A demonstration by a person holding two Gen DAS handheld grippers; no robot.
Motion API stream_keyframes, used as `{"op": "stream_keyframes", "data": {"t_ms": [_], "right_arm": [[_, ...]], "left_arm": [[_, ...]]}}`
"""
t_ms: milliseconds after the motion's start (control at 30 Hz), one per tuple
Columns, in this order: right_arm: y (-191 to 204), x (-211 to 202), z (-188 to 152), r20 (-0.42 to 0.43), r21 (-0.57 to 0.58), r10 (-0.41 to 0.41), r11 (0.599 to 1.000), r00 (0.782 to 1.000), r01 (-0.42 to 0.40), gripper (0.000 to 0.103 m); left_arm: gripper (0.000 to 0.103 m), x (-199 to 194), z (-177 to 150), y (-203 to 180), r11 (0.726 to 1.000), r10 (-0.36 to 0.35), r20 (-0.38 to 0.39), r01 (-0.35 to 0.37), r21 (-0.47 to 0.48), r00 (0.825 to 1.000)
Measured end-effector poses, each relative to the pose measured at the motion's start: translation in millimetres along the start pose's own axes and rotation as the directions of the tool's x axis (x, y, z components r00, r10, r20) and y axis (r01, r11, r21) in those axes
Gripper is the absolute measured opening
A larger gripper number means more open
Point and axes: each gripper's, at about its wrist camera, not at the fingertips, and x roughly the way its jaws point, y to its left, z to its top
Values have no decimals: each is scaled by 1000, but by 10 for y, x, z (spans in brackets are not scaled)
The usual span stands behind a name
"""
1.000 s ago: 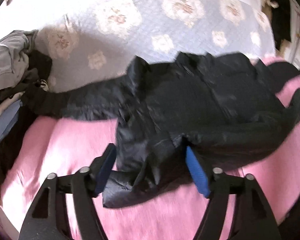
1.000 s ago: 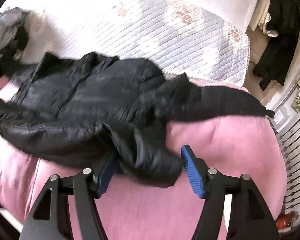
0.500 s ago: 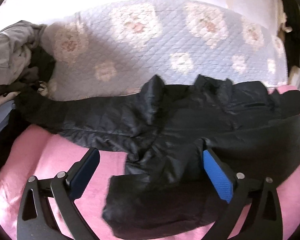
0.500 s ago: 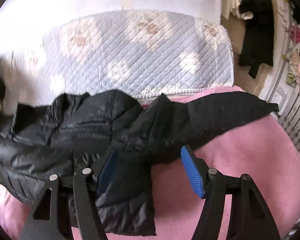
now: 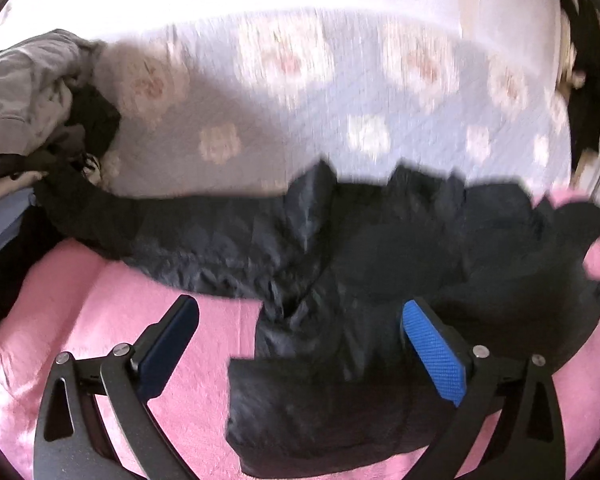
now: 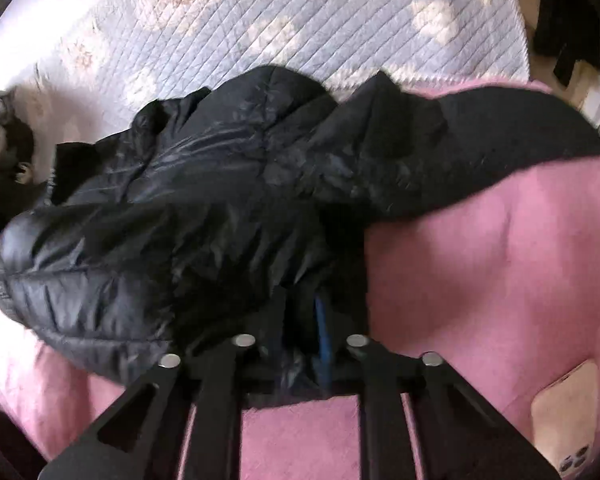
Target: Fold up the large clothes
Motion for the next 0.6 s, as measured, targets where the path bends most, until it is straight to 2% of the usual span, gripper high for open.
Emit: {"op": "stream_keyframes", "data": {"t_ms": [67, 100, 133, 167, 233, 300, 367, 433, 500, 533, 567, 600], "right_arm": [[-1, 31, -6, -3, -11, -117, 993, 993, 117, 2], [-33, 65, -2, -8, -7, -187, 982, 982, 187, 1], [-80, 102, -2, -11, -1, -245, 969, 969, 245, 1], [-115, 127, 5, -19, 4, -255, 967, 967, 256, 1], [-205, 152, 12, -52, 41, -211, 976, 976, 213, 1], [-279, 53, 6, -56, 92, -139, 985, 989, 144, 1], [-329, -139, 39, -11, 128, -33, 991, 999, 35, 1], [-325, -376, 23, 52, 123, 16, 992, 999, -22, 2], [-299, -513, 14, 88, 113, 32, 993, 996, -42, 23], [-292, -563, -2, 104, 109, 53, 992, 993, -64, 65], [-280, -562, -4, 115, 105, 76, 991, 990, -88, 99], [-265, -551, -6, 120, 102, 91, 989, 989, -103, 100]], "left_arm": [[102, -200, 41, 114, 996, -48, 87, 54, -67, 995], [102, -272, 65, 171, 992, -67, 110, 78, -96, 992], [102, -317, 83, 216, 987, -90, 111, 103, -120, 990], [102, -337, 90, 252, 982, -122, 94, 134, -137, 988], [102, -341, 62, 269, 968, -207, 23, 208, -143, 978], [102, -317, -28, 208, 960, -262, -85, 250, -128, 961], [102, -244, -151, 114, 964, -260, -206, 243, -104, 943], [102, -107, -293, 67, 975, -217, -297, 194, -105, 930], [101, 50, -398, 95, 989, -134, -342, 102, -109, 930], [98, 106, -428, 130, 988, -125, -333, 89, -123, 935], [89, 142, -454, 164, 983, -148, -326, 104, -149, 934], [81, 182, -462, 198, 971, -200, -323, 142, -194, 925]]}}
